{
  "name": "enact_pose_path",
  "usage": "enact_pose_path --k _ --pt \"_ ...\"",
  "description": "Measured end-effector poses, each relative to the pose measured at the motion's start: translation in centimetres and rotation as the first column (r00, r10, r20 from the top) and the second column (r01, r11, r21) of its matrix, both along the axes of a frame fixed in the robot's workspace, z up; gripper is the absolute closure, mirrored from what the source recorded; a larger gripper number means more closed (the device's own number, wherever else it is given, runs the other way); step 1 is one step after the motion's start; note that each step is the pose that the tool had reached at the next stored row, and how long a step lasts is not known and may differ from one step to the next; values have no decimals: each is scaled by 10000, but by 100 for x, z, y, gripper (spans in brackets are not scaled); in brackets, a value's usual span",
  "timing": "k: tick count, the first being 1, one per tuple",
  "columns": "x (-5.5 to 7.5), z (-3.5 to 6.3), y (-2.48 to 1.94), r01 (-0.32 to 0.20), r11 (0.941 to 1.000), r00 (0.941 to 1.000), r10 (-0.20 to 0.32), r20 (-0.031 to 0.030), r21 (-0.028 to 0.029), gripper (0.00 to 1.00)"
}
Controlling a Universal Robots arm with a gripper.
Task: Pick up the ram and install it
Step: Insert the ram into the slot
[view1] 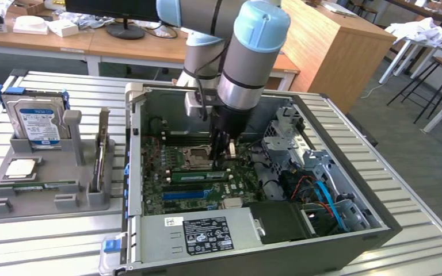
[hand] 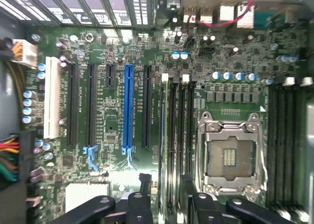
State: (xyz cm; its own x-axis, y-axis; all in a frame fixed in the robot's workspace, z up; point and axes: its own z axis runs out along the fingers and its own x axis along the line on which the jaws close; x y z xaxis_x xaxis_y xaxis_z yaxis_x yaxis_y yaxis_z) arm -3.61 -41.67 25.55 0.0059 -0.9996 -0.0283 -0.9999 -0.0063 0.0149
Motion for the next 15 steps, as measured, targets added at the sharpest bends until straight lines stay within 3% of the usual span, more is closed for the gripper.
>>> enact_pose_path --k 9,15 --pt "0 344 0 1 10000 10000 -1 0 -1 63" --pt "0 521 0 0 10000 10000 0 0 -1 63"
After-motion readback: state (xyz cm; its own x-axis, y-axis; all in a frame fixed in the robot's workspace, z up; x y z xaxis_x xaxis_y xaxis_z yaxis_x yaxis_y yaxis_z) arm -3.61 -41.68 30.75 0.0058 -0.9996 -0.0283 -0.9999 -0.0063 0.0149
